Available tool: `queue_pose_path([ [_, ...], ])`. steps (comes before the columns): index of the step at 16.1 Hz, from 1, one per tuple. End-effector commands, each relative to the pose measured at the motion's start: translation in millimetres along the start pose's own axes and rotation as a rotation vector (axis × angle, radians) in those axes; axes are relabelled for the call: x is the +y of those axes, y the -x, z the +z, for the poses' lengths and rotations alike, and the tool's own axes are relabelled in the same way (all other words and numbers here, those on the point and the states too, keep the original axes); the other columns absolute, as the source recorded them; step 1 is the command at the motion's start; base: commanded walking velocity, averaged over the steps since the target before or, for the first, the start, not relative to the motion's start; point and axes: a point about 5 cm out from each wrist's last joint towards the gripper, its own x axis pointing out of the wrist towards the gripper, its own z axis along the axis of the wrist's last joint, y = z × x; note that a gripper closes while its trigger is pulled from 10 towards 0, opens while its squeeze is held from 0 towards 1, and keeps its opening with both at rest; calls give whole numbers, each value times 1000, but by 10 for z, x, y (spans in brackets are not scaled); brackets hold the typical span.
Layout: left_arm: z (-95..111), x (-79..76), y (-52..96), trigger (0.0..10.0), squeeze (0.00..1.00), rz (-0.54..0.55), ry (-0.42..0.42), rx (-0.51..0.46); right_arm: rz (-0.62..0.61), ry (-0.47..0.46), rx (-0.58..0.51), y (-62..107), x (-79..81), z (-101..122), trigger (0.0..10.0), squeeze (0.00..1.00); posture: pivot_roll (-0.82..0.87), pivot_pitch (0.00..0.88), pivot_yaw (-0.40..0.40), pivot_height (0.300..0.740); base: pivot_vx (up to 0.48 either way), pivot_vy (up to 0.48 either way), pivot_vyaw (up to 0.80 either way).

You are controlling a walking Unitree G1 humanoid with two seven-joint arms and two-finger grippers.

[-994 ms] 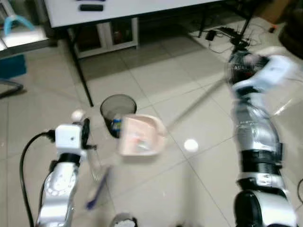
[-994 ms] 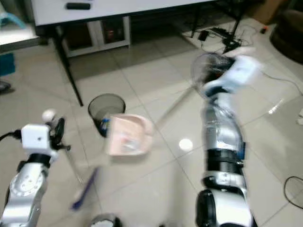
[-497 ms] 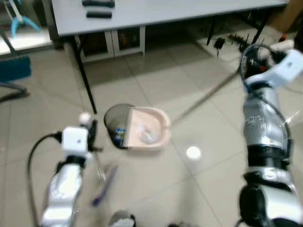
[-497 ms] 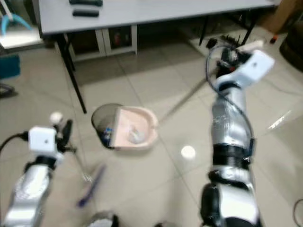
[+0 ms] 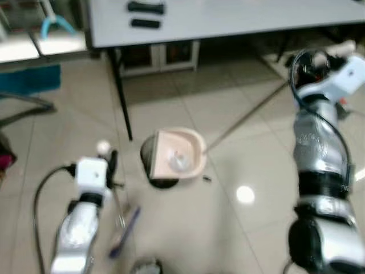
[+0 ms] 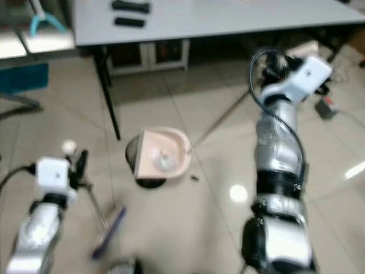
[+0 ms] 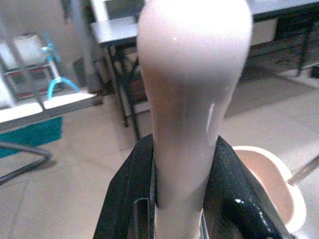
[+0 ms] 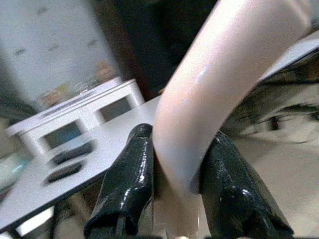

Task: Sweep floor

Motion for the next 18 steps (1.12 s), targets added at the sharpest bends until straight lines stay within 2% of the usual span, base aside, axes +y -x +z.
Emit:
queue_pose_path([
  [1, 72, -12, -25, 10000, 0, -6, -20, -33, -10, -44, -64, -28, -46, 144, 10000, 0, 117, 112, -14, 740, 480, 0, 0],
  [16, 68, -55, -48, 10000, 0, -25, -7, -35, -24, -33, -94, -65, -145, 227, 10000, 0, 102, 106, -6, 740, 480, 0, 0],
  [18, 62, -84, -52, 10000, 0, -58, 32, -28, -27, -34, -97, -67, -171, 238, 10000, 0, 102, 105, -4, 740, 163, 0, 0],
])
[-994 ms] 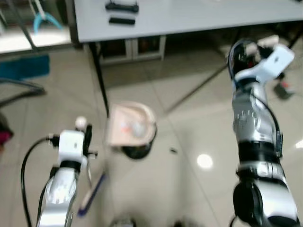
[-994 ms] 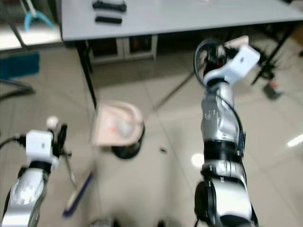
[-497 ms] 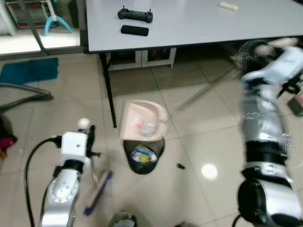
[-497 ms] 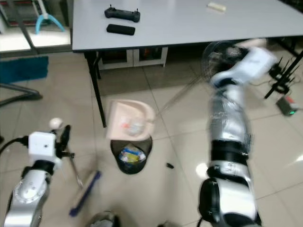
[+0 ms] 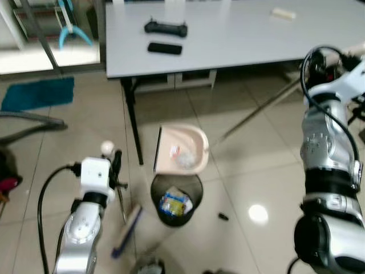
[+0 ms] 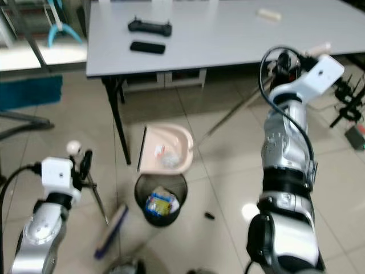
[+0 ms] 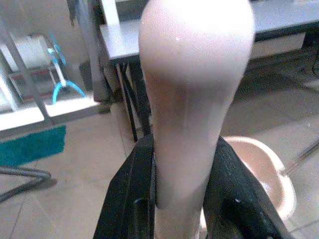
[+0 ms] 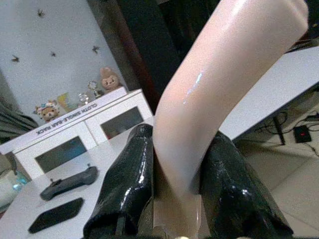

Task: Sweep floor

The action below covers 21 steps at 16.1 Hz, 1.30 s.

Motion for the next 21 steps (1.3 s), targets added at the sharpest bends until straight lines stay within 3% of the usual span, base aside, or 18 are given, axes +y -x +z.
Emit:
queue_pose_path([
  [1, 52, -18, -23, 10000, 0, -28, -8, -22, 23, -40, -50, -38, 57, 117, 10000, 0, 102, 105, -4, 740, 0, 0, 0],
  [11, 26, -15, -5, 10000, 0, -21, 0, -11, 87, -45, -32, -98, 57, 151, 10000, 0, 104, 105, -5, 740, 0, 0, 0],
  [16, -12, -5, 26, 10000, 0, -32, 3, 1, 192, -51, -42, -187, 64, 296, 10000, 0, 103, 101, -5, 740, 0, 0, 0],
  [21, -34, -14, 41, 10000, 0, -48, 7, 11, 332, 24, -40, -214, 110, 396, 10000, 0, 98, 106, -7, 740, 0, 0, 0],
])
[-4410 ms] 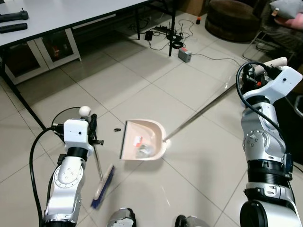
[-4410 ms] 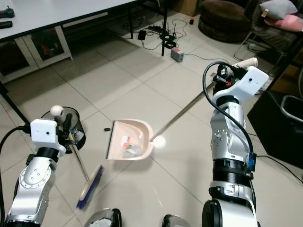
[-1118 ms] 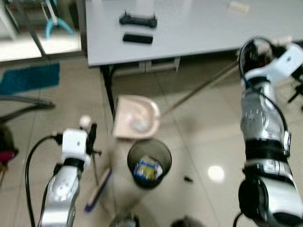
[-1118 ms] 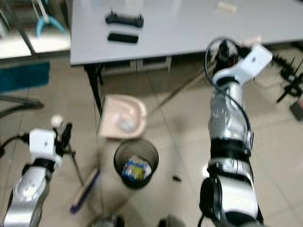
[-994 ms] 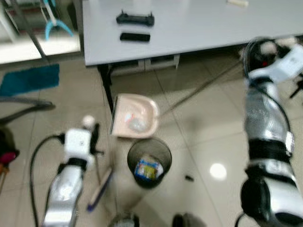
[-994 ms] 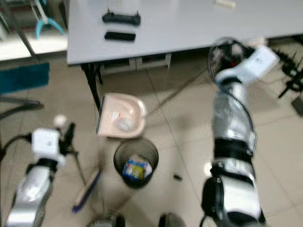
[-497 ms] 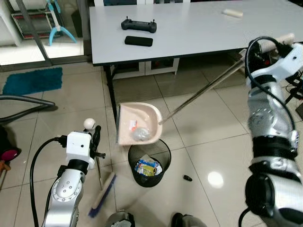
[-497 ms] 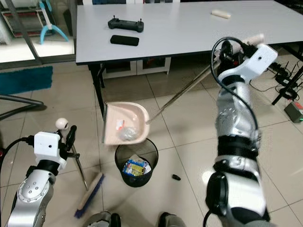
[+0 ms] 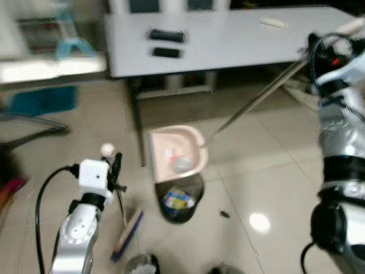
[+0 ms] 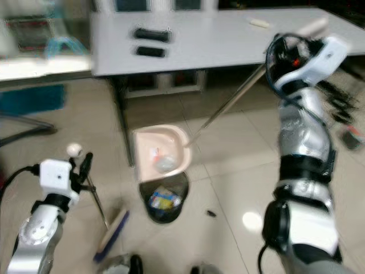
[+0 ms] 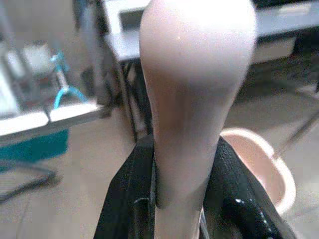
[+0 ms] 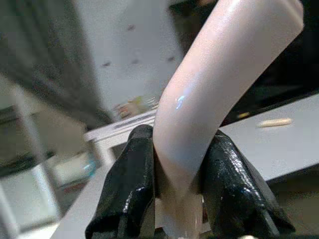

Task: Sweep floor

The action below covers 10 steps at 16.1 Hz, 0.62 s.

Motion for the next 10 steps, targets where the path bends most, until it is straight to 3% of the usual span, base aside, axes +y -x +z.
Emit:
queue_pose_path([
  [1, 50, 5, -40, 10000, 0, -11, -14, -20, 50, -6, -53, -40, 89, 83, 10000, 0, 98, 105, -7, 740, 0, 0, 0],
  [6, 28, -15, -38, 10000, 0, -20, -14, -17, 99, 75, -68, -41, 305, -100, 10000, 0, 99, 105, -6, 740, 0, 0, 0],
  [10, 7, -30, -12, 10000, 0, -20, -12, -12, 120, 74, -90, -40, 351, -128, 10000, 0, 104, 108, -8, 740, 0, 0, 0],
])
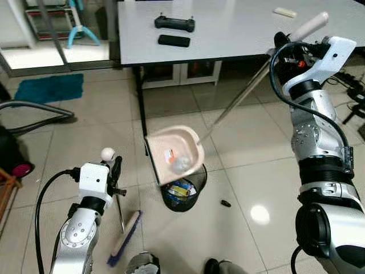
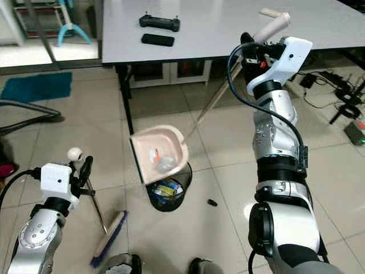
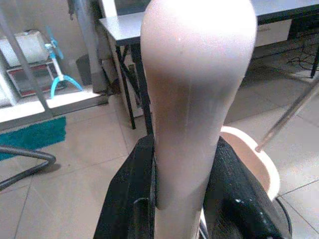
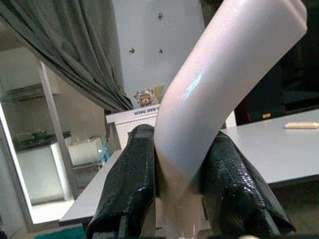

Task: Sweep floor

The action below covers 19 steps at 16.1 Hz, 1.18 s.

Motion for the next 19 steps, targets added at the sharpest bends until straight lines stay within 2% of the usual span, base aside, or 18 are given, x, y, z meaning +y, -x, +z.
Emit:
queue_pose_path([
  [1, -9, -22, 10, 10000, 0, -12, -7, -1, 10, 20, -65, -38, 1, 123, 10000, 0, 106, 109, -8, 740, 0, 0, 0],
  [5, -7, -40, 6, 10000, 0, -22, -9, -2, 56, 65, -57, -42, -29, 136, 10000, 0, 99, 110, -3, 740, 0, 0, 0],
  [8, -6, -61, -23, 10000, 0, -40, -15, -6, 153, 190, -117, -42, 70, 256, 10000, 0, 86, 107, 4, 740, 0, 0, 0],
  [15, 15, -89, -37, 10000, 0, -66, -3, -22, 362, 357, -205, 92, 455, 237, 10000, 0, 80, 110, 7, 740, 0, 0, 0],
  [19, 7, -99, -36, 10000, 0, -81, 4, -19, 511, 444, -179, 228, 658, 112, 10000, 0, 77, 105, 12, 740, 0, 0, 0],
])
